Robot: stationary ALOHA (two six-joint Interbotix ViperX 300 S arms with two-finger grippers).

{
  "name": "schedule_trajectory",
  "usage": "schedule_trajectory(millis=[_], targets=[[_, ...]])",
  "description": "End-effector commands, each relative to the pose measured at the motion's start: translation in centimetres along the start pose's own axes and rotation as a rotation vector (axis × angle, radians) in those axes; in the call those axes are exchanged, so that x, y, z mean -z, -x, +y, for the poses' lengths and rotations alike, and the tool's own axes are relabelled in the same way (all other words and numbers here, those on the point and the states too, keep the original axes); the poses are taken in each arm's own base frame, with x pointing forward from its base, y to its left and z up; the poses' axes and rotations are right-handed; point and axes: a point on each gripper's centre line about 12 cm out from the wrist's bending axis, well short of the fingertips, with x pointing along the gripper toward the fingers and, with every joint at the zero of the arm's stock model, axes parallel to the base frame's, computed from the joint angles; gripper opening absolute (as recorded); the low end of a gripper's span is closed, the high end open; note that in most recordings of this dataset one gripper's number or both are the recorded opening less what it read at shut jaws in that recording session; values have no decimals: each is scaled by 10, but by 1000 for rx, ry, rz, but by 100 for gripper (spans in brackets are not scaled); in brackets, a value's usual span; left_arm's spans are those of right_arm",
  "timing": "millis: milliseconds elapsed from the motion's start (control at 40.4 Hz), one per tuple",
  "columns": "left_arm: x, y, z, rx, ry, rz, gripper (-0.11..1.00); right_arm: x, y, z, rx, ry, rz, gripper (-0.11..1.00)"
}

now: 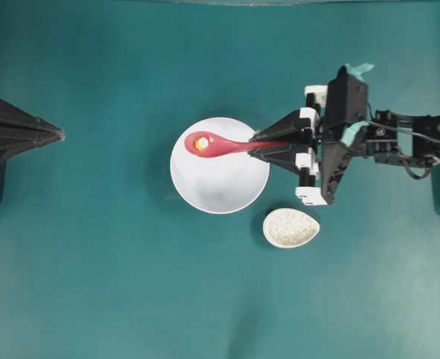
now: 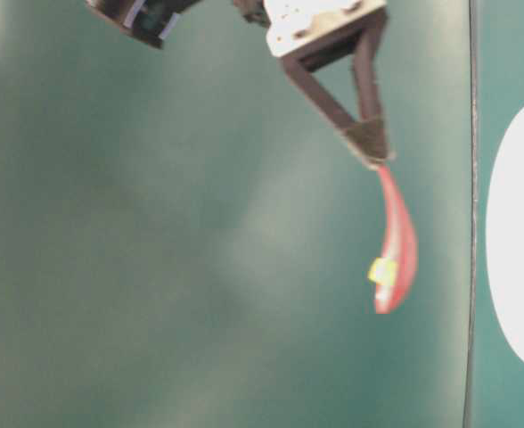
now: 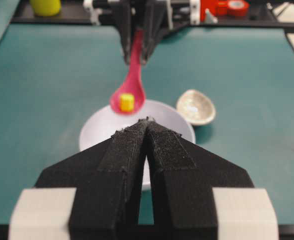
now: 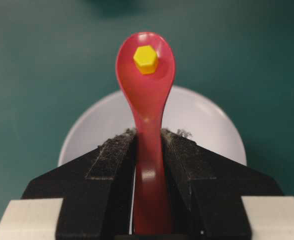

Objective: Scoop the yellow hexagonal prism block from the bowl with a spoon using the right arm.

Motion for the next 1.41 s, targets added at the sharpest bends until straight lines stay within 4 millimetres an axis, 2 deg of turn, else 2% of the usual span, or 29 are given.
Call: schedule_trajectory(millis=[0, 272, 1386], targets=[[-10, -1, 1, -3, 0, -25, 2, -22, 7, 4, -15, 2, -61, 23], [-10, -1, 1, -3, -1, -29, 2, -29, 15, 5, -19, -3, -67, 23], [-3, -2, 1, -3, 9, 15, 2, -26, 14, 5, -19, -3, -40, 23]])
